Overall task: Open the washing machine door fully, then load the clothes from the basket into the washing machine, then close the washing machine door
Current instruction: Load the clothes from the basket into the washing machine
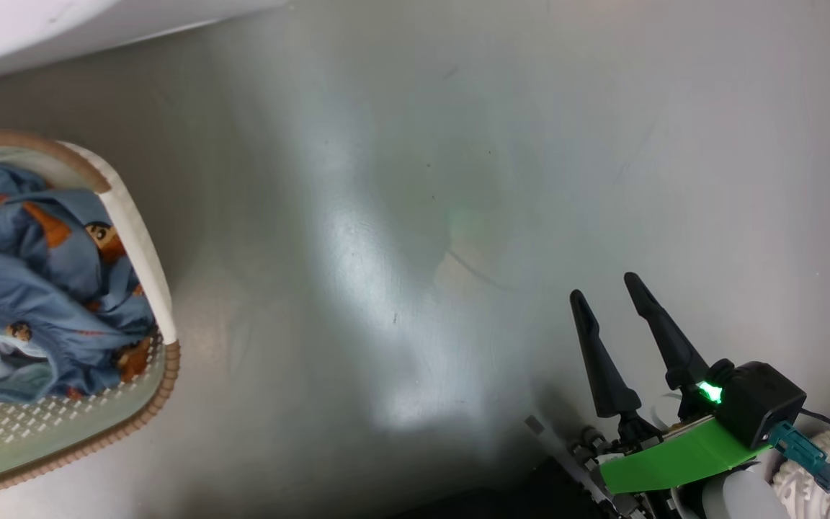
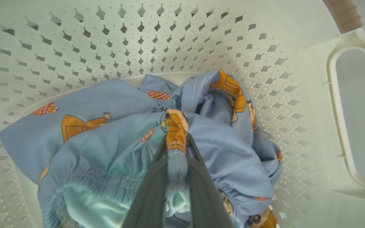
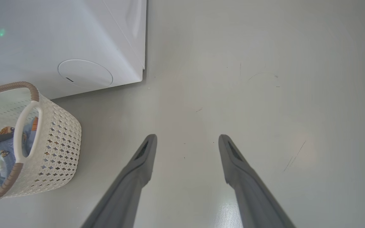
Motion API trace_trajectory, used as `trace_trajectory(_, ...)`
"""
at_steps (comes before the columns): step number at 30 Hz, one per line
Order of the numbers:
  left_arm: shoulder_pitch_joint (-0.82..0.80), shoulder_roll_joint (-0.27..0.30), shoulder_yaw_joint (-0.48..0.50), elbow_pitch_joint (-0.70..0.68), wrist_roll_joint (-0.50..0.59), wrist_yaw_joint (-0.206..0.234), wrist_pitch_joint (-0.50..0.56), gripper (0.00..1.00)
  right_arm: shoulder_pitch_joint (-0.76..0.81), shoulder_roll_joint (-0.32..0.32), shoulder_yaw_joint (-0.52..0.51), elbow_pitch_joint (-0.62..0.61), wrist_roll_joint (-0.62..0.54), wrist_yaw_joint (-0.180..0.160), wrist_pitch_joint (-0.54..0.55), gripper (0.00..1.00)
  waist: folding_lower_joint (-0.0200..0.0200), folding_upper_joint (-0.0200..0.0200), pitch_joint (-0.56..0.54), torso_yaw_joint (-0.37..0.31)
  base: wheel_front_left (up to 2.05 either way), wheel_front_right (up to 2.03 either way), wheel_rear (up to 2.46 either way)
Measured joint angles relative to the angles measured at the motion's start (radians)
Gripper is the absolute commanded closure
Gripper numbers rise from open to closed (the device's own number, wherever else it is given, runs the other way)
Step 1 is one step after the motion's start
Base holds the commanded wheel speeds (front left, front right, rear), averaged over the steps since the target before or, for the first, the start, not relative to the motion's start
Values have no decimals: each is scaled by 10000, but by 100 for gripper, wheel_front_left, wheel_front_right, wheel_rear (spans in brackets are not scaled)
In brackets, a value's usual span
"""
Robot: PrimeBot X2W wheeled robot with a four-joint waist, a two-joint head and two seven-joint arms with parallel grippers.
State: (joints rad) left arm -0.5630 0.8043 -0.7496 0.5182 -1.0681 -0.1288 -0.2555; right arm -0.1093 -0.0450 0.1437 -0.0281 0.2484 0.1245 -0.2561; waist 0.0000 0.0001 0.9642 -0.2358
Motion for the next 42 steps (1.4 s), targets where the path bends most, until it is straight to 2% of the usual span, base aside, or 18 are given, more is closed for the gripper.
trace_trajectory(6,52,-370,347,-82,136,0,0,100,-9,0,-182,119,-6,0,0,0,0,0,-458,170,0,0,0)
trace_trajectory(20,1782,-1745,2809,-1400,1423,0,0,100,-144,-4,-564,803,-293,0,-2,0,-1,0,-2246,753,0,0,0)
trace_trajectory(42,4038,-3877,5921,-3590,3519,0,0,100,-81,-15,-1204,1854,-552,0,-2,0,0,0,-5593,1748,0,0,0)
